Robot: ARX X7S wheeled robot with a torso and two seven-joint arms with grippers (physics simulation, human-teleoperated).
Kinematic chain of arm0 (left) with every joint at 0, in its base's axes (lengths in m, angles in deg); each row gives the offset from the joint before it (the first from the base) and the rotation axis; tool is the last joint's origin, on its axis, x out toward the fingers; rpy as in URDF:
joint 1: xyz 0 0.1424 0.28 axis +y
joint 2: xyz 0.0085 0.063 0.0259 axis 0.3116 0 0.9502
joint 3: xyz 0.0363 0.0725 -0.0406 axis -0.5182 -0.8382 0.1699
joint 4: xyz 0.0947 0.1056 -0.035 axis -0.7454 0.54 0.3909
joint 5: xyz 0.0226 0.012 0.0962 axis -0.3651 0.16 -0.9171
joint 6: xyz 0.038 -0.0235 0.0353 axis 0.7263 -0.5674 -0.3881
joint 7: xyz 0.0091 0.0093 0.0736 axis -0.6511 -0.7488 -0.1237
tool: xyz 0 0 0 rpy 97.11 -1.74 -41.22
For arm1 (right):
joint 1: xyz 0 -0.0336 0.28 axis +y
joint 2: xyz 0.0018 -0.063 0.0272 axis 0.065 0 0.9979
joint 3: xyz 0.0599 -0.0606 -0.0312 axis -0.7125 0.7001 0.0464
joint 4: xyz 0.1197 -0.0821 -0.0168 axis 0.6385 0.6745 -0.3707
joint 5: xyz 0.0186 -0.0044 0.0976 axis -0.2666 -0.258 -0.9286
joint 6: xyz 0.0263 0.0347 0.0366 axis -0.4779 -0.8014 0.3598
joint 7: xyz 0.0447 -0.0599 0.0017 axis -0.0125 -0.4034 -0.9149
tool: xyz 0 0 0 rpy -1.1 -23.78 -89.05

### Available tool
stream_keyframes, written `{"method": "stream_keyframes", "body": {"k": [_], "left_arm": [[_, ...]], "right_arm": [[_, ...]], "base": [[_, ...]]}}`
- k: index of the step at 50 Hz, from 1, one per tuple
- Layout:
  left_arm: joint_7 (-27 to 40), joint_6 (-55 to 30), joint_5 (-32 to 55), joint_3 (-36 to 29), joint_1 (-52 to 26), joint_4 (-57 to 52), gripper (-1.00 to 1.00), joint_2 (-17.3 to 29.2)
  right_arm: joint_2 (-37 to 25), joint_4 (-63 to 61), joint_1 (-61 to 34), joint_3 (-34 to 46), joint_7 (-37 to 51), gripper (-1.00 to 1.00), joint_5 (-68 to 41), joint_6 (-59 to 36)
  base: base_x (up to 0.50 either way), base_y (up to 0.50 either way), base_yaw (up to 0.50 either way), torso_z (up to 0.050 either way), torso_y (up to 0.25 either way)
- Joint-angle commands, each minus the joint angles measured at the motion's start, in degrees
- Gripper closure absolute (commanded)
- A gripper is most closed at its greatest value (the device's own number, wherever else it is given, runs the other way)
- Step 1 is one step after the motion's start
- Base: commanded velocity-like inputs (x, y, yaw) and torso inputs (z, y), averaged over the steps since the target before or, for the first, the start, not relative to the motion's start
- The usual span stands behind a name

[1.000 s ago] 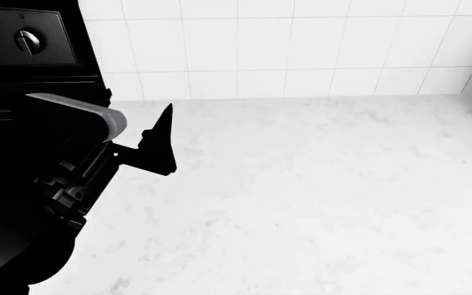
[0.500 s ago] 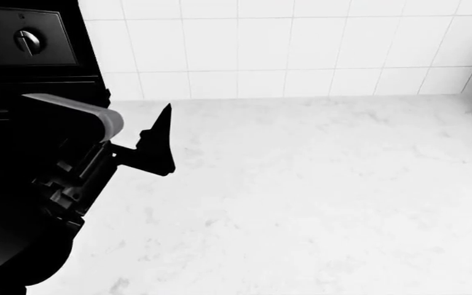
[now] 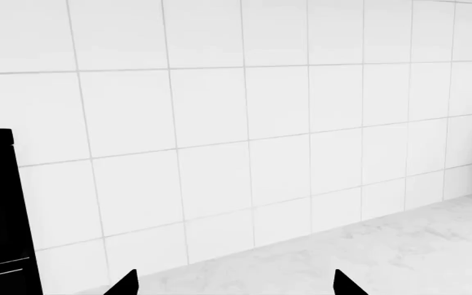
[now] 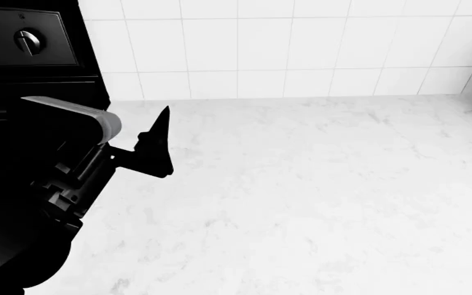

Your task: Pick the lime, brussel sprout from the counter and place them in the cabinet. Then close the cabinet.

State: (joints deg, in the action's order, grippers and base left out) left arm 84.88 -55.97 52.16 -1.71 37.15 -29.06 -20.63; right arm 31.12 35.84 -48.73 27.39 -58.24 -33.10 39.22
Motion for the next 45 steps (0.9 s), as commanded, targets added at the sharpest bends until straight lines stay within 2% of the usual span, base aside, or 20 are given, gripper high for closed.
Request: {"method": "stream_keyframes", "body": {"k": [1,15,36,45], "left_arm": [[0.3,0.0,0.3,0.0,0.2,-0.2,-1.00,0.1],[0.2,0.3,0.2,-0.1,0.3,0.0,-1.00,0.2],[0.8,0.0,0.9,-0.1,0.0,-0.4,-1.00,0.4],[0.5,0.4,0.6,-0.4,-0.1,0.0,-1.00,0.3]], "right_arm": [[4.4,6.5,0.6,10.2,-6.7,-1.00,-1.5,-5.8],[7.0,9.7,0.6,12.7,-10.7,-1.00,9.2,-9.3],[6.6,7.5,2.1,16.2,-13.9,-1.00,14.1,-15.5],[6.1,6.0,2.7,20.8,-16.7,-1.00,17.2,-17.1]], "base": [[0.01,0.00,0.00,0.000,0.000],[0.00,0.00,0.00,0.000,0.000],[0.00,0.00,0.00,0.000,0.000],[0.00,0.00,0.00,0.000,0.000]]}}
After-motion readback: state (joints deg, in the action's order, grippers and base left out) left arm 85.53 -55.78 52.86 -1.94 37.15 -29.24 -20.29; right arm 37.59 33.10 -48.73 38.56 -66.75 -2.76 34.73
